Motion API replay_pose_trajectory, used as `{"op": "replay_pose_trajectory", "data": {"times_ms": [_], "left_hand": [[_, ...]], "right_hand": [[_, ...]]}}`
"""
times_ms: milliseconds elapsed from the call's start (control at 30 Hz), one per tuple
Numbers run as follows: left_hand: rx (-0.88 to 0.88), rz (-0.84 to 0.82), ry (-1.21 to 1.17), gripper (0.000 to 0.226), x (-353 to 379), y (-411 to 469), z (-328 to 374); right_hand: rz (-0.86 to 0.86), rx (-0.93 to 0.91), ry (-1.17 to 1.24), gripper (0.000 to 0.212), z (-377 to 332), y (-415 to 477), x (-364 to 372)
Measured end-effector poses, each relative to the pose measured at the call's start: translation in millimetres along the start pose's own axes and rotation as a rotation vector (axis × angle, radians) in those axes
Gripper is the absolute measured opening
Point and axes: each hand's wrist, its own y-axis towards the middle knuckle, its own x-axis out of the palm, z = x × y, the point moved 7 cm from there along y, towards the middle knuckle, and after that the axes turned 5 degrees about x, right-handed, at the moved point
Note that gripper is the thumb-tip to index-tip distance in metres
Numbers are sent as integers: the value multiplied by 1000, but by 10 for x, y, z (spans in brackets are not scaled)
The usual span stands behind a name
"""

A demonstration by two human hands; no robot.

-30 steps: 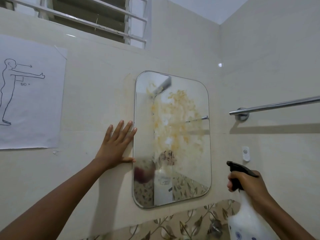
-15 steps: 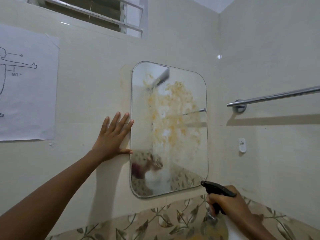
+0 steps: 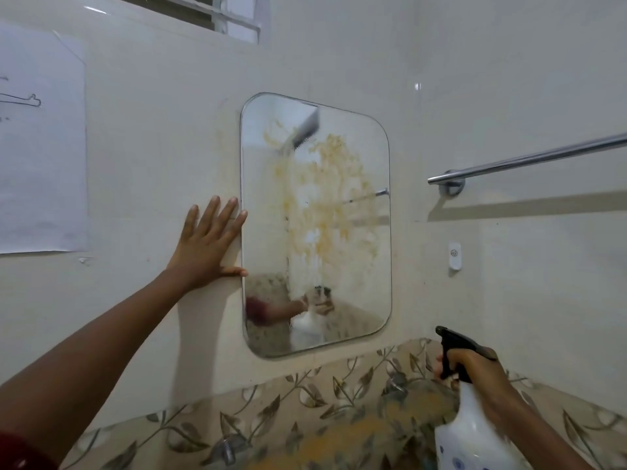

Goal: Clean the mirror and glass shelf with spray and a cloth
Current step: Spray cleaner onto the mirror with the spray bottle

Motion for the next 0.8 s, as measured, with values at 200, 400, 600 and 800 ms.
{"op": "replay_pose_trajectory", "data": {"times_ms": [200,400,600,800], "left_hand": [[-38,-30,55,107,-21,-79,55],[-19,17,59,79,-7,-602,385],[-233,-4,-705,47,44,-1631,836],[-472,-146,-986,16,173,-2530,956]], "right_hand": [[-112,-42,-6,20,-40,-112,132],[-229,-61,-7,16,-113,-268,289],[-372,-79,-124,13,47,-463,518],[-552,30,-234,19,470,-674,892]]}}
